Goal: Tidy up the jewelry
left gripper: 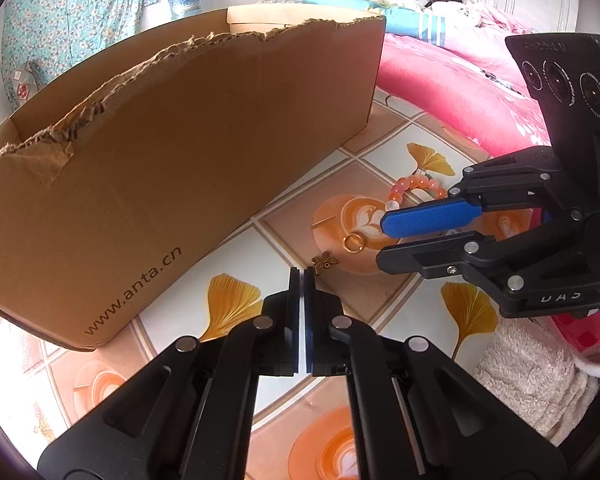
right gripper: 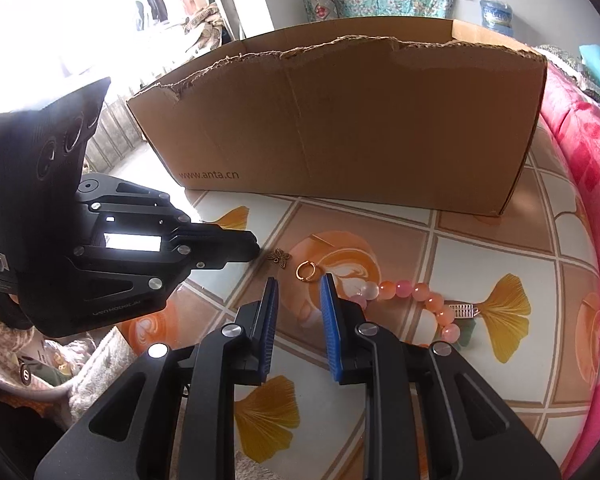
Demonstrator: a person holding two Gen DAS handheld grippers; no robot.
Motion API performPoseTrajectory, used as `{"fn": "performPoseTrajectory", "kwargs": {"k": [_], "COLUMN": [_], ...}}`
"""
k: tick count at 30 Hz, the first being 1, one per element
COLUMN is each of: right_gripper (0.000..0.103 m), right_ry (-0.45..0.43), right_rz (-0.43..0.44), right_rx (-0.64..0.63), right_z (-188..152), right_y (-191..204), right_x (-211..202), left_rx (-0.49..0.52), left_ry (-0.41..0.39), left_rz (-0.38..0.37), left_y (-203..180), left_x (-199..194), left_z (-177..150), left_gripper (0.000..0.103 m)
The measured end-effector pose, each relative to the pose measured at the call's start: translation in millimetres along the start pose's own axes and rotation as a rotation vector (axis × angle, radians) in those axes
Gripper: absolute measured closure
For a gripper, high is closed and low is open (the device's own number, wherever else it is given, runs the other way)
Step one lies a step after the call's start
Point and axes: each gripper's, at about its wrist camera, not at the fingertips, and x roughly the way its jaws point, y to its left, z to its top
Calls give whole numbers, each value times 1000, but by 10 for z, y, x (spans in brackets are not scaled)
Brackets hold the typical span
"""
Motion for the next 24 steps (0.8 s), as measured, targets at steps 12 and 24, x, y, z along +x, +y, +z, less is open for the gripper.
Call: {"fn": "performPoseTrajectory", "kwargs": {"k": [12, 24], "right_gripper": [81, 83], "right_ry": [89, 246], "right_rz": [6, 179], "right_rx": [-295, -566], "right_z": [228, 400], "right_y": [37, 32], "right_x": [115, 270], "left_rx": [9, 28], "left_ry": [-13, -14], "left_rz": [-20, -20], "left_y": [25, 24], "left_x": [-28, -26], "left_z": [-37, -35], "left_gripper": [102, 102]}}
